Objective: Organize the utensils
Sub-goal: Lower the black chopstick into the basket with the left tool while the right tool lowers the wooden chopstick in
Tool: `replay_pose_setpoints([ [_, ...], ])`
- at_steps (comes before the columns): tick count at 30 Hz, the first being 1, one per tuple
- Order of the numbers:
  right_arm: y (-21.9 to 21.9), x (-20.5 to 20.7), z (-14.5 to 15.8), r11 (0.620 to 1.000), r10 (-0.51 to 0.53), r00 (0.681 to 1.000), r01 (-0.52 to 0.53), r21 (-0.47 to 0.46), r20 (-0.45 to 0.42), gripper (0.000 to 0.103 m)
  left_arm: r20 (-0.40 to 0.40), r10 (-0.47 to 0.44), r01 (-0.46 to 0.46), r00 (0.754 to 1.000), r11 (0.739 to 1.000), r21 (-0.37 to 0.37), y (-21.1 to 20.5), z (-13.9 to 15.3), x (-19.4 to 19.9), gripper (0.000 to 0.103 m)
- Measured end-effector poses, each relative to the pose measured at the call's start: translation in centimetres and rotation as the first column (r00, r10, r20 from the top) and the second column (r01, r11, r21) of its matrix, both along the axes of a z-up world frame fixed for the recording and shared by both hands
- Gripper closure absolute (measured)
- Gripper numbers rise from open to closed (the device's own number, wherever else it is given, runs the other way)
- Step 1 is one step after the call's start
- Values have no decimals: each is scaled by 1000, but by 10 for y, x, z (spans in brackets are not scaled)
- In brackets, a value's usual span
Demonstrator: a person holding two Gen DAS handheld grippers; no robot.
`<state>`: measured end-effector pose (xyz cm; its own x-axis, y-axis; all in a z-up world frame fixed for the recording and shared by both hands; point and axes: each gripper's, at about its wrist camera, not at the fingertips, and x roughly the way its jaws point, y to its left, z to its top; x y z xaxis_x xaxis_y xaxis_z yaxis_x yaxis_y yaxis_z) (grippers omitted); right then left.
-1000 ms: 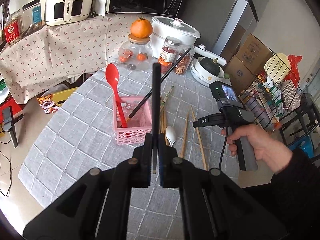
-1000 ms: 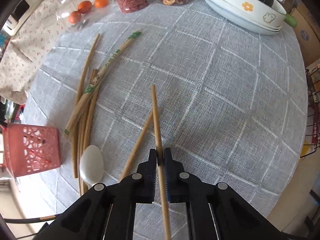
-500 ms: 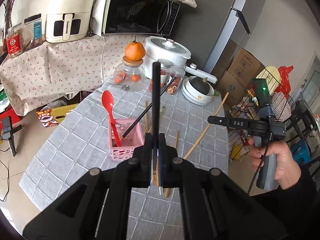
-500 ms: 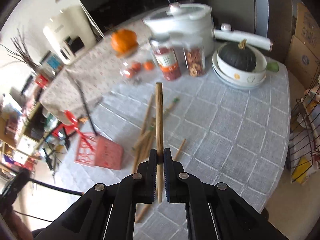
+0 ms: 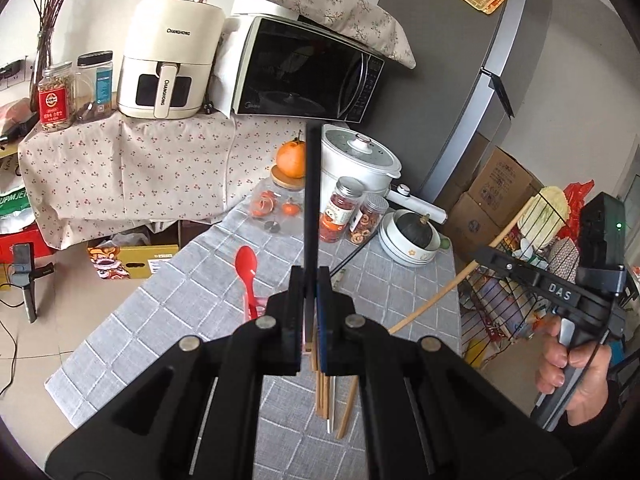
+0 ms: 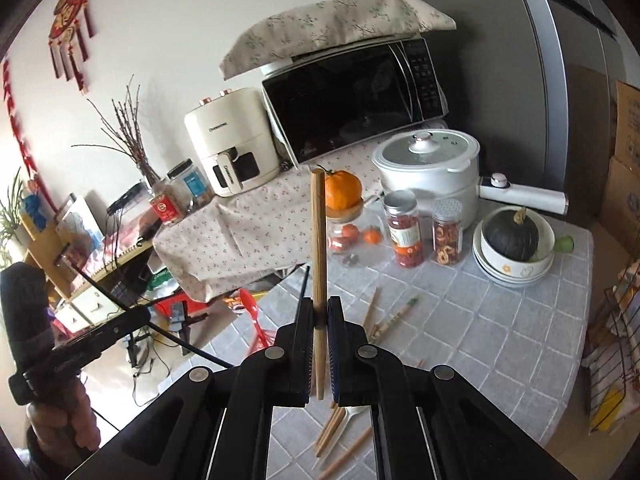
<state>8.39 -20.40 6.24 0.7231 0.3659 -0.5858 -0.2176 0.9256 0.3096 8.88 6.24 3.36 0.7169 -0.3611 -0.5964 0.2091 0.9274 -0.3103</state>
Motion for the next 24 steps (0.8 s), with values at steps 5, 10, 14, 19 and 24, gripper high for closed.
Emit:
replay_pose_setpoints([
  [5,22,12,-3,999,34,999,-35,18,9,97,21,23,-23,1000,999,42,-3,-9,17,97],
  [10,40,26,-17,998,52,999,-52,40,4,97,-55,30,-25,998,996,85,-6,-29,40,97],
  [14,53,37,-30,997,61,998,-60,42,-5,97,-143,33,-19,989,995,98,-8,-48,56,97],
  [19,66,49,-42,998,52,999,-51,23,-9,96,-202,8,15,979,993,113,-15,-59,65,97],
  [24,72,61,-58,999,41,998,-40,21,-40,96,-239,9,19,971,993,115,-18,-68,73,97],
])
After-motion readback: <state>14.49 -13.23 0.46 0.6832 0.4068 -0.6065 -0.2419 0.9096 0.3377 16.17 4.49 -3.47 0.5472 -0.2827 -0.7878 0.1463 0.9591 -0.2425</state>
